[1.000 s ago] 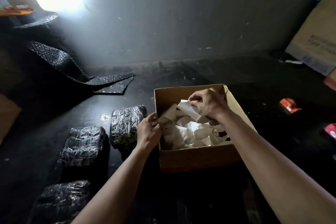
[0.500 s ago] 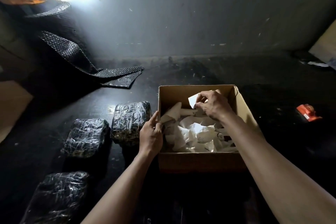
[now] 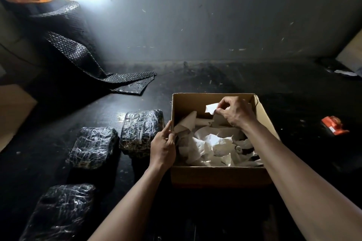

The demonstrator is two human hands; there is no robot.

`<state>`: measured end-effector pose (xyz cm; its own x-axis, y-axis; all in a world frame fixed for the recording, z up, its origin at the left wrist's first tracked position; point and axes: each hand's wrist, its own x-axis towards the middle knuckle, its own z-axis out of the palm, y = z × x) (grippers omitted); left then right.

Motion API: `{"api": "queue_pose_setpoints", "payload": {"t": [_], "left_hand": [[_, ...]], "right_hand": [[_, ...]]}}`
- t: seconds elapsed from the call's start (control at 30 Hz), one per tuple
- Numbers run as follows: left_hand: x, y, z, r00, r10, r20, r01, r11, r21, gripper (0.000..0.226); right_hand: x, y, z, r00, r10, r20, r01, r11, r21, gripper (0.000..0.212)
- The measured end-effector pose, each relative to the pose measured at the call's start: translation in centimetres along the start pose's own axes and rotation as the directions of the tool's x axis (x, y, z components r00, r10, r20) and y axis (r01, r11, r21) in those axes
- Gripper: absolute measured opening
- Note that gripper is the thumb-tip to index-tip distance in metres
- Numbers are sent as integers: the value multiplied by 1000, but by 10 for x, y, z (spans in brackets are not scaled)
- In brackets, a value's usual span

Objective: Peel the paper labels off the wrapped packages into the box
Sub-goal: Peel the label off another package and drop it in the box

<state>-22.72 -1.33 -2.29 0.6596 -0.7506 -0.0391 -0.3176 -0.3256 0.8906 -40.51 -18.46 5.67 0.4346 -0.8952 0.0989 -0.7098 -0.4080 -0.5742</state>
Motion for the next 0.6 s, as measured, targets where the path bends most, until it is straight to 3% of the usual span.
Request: {"api": "queue_pose_setpoints", "payload": {"t": [0.43, 0.6], "left_hand": [[0, -4, 2, 1000, -16, 0, 16, 997, -74, 51], [0, -2, 2, 1000, -32, -1, 31, 997, -72, 50]], "right_hand": [[8, 9, 8, 997, 37, 63, -37, 999, -2, 20], [12, 9, 7, 998, 4, 63, -4, 1000, -1, 10]]}}
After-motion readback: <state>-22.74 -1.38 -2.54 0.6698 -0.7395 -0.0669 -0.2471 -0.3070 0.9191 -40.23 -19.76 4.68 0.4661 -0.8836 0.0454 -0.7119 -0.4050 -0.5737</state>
